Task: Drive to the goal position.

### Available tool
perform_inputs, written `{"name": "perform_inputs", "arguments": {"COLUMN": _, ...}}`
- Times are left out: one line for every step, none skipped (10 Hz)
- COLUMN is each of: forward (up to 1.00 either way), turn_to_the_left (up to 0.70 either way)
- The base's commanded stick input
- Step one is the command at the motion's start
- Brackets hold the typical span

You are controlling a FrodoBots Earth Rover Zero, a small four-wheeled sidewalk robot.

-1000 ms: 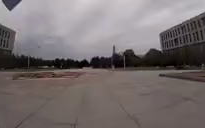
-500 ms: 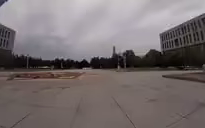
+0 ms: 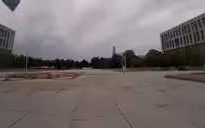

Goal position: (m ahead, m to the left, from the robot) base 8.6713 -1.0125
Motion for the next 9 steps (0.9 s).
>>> {"name": "perform_inputs", "arguments": {"forward": 0.7, "turn_to_the_left": 0.0}}
{"name": "perform_inputs", "arguments": {"forward": 0.7, "turn_to_the_left": 0.0}}
{"name": "perform_inputs", "arguments": {"forward": 0.7, "turn_to_the_left": 0.0}}
{"name": "perform_inputs", "arguments": {"forward": 0.7, "turn_to_the_left": 0.0}}
{"name": "perform_inputs", "arguments": {"forward": 0.7, "turn_to_the_left": 0.0}}
{"name": "perform_inputs", "arguments": {"forward": 0.7, "turn_to_the_left": 0.0}}
{"name": "perform_inputs", "arguments": {"forward": 0.7, "turn_to_the_left": -0.2}}
{"name": "perform_inputs", "arguments": {"forward": 0.7, "turn_to_the_left": -0.33}}
{"name": "perform_inputs", "arguments": {"forward": 0.7, "turn_to_the_left": -0.3}}
